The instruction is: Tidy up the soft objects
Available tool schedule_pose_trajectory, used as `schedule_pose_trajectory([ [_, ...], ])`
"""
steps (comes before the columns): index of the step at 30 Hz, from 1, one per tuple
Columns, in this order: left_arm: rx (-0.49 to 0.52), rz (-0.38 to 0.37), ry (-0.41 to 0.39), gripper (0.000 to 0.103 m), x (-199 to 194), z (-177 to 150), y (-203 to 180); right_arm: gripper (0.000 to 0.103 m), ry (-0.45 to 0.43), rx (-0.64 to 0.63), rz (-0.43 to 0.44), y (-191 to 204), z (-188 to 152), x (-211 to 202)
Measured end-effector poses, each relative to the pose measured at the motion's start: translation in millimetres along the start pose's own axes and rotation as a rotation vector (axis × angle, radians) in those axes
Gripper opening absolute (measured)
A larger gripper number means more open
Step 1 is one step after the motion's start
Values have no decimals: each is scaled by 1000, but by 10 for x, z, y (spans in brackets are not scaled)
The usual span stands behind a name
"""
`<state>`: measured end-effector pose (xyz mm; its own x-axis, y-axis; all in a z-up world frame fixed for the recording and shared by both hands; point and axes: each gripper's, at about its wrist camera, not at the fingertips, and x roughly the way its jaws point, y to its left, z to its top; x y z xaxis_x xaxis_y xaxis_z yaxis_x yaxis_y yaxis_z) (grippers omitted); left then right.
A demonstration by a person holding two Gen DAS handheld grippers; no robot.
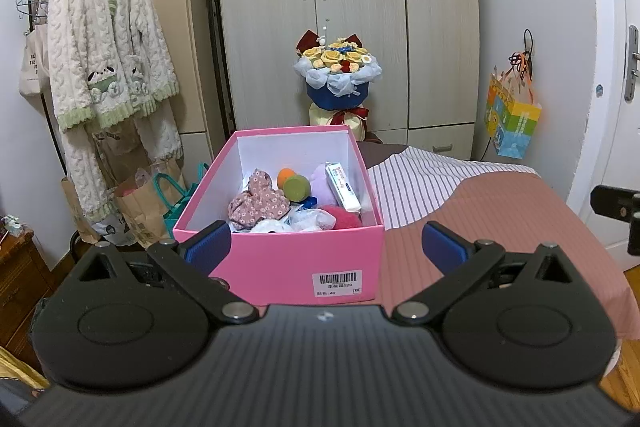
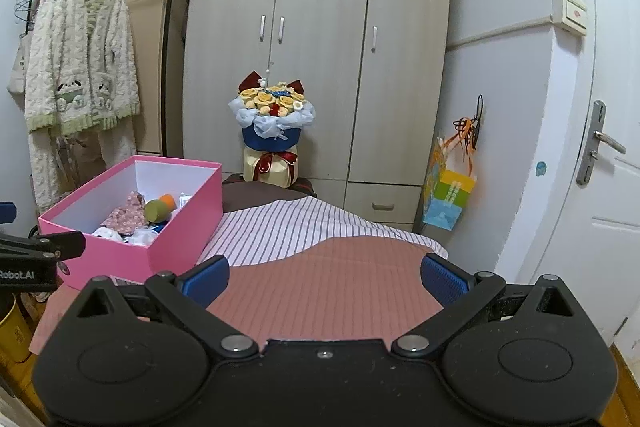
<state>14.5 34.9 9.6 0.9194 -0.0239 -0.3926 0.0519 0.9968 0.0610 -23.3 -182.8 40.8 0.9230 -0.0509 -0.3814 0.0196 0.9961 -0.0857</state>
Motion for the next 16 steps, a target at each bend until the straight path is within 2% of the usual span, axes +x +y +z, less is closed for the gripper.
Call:
schedule_pose_trajectory([
  [16,-16,-11,23,103,19,-18,-20,103,27,9,4,-65,-48,51],
])
